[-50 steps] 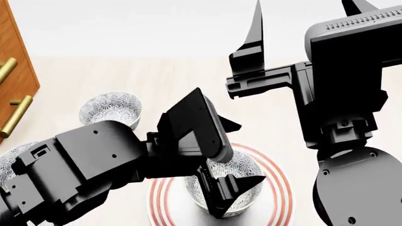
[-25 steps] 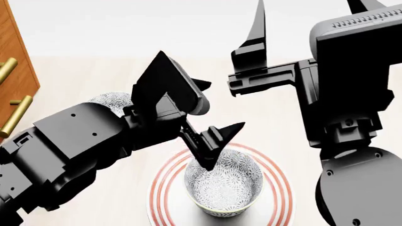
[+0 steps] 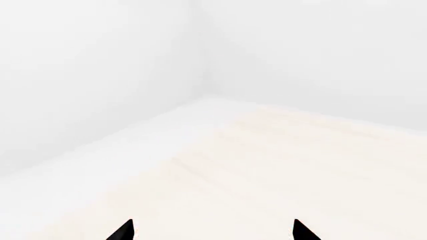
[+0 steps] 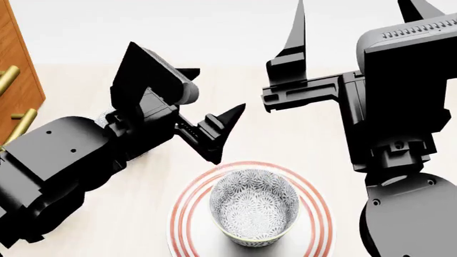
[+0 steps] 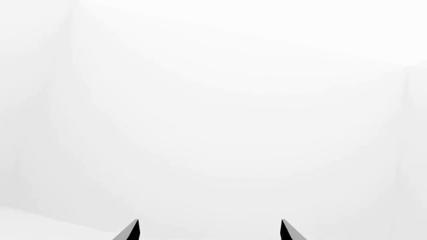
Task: Put the bowl at the front on the plate.
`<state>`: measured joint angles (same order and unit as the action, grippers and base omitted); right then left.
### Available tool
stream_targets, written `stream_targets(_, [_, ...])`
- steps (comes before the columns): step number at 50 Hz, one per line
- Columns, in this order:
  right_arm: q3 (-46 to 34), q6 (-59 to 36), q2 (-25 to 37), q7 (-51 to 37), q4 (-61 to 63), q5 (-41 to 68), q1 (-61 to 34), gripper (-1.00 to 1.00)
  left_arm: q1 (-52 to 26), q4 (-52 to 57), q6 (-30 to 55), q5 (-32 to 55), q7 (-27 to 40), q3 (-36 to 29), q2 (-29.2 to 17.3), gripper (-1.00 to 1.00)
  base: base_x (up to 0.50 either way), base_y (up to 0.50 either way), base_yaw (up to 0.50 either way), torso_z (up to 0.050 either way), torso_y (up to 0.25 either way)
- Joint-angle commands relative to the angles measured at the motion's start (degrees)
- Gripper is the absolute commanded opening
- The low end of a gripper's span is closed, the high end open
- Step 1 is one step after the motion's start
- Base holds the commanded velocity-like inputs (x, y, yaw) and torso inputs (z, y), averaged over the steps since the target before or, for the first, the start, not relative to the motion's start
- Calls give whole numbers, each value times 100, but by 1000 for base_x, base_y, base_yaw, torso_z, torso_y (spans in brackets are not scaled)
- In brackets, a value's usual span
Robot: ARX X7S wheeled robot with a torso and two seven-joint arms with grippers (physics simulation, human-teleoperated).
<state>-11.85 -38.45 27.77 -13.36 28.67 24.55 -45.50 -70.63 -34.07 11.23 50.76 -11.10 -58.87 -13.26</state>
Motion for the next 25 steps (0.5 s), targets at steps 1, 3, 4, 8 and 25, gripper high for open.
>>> stream_targets(1, [-17,85,-26,-19,-42,-19,53,100,187,445,-105,131,370,212,-300,100,0,0,0,0,0])
stream_targets(3, [-21,94,-28,-18,-52,-19,59,100,236,587,-146,184,448,283,-370,100,0,0,0,0,0])
stream_targets(4, [-16,98,-30,-20,-51,-14,65,100,241,625,-156,175,496,293,-390,100,0,0,0,0,0])
stream_targets(8, [-28,141,-31,-18,-85,-34,87,100,319,875,-196,168,698,338,-505,100,0,0,0,0,0])
stream_targets(25, [-22,317,-54,-44,-179,-62,255,100,669,1971,-436,169,1547,573,-886,100,0,0,0,0,0])
